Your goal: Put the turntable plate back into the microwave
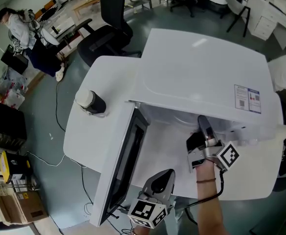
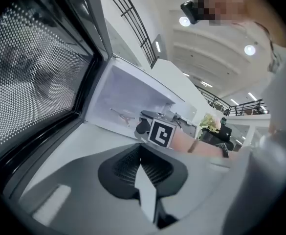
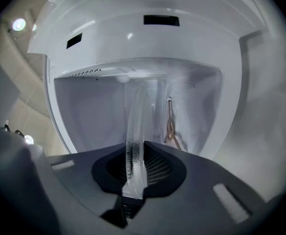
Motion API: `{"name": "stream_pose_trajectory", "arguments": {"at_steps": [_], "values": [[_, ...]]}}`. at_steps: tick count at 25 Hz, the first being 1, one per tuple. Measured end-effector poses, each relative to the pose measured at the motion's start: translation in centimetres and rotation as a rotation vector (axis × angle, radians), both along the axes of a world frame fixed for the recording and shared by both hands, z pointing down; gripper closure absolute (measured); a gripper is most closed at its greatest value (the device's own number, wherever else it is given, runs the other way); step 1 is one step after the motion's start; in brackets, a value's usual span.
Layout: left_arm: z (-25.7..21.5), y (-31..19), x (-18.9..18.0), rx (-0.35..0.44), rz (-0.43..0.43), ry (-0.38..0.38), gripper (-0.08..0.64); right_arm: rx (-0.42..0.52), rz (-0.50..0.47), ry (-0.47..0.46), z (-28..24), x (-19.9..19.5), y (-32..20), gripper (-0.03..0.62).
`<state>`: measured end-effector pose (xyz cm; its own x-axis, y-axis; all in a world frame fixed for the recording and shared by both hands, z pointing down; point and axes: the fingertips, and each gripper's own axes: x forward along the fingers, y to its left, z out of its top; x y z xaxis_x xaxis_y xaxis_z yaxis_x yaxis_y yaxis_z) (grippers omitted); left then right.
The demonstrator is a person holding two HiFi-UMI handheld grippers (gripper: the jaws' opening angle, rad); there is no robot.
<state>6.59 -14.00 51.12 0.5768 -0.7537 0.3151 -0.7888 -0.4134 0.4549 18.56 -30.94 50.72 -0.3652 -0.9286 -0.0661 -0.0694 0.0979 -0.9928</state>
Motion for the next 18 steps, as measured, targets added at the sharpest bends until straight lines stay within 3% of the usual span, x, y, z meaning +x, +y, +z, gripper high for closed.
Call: {"name": "stream_pose_trajectory", "arguments": {"at_steps": [18], "values": [[0.2,-0.8,0.4,-0.004,0.008,0.002,0.56,-0.055,0.045,0.005,0.7,0.2,-2.2,0.548]]}}
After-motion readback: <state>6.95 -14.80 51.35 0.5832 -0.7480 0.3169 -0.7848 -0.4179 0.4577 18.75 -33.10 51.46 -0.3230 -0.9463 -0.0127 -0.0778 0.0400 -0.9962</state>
